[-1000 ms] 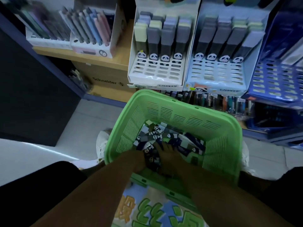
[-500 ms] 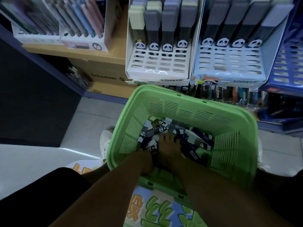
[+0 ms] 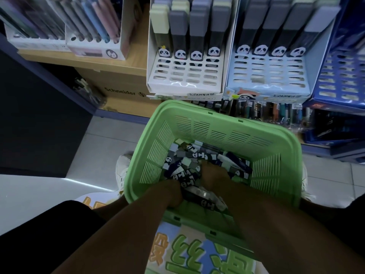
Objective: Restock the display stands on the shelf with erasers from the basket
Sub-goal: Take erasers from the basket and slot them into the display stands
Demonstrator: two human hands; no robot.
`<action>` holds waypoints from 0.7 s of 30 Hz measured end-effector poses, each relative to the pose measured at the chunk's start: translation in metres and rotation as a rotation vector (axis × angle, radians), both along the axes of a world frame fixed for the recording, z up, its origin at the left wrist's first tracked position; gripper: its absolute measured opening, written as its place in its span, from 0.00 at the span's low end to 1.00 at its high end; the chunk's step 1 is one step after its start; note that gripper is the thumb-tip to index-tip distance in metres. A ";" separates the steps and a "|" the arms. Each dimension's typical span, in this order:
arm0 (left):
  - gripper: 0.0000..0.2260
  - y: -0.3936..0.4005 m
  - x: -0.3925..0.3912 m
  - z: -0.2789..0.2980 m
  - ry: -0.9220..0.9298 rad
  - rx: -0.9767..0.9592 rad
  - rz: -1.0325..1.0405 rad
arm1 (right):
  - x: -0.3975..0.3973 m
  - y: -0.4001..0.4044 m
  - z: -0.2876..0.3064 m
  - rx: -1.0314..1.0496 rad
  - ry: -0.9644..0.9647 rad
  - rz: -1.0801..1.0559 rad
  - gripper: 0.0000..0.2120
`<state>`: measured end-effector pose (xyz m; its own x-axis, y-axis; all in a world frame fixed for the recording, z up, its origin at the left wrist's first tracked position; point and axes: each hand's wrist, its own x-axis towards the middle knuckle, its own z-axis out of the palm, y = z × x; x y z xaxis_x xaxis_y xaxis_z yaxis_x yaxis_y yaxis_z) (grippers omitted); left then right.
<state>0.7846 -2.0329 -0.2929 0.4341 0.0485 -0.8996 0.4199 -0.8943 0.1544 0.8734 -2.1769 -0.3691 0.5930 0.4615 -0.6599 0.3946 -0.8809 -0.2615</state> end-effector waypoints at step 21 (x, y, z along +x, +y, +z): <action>0.13 -0.045 0.023 0.036 -0.284 -0.637 1.276 | 0.017 0.042 0.095 0.639 0.612 -0.849 0.15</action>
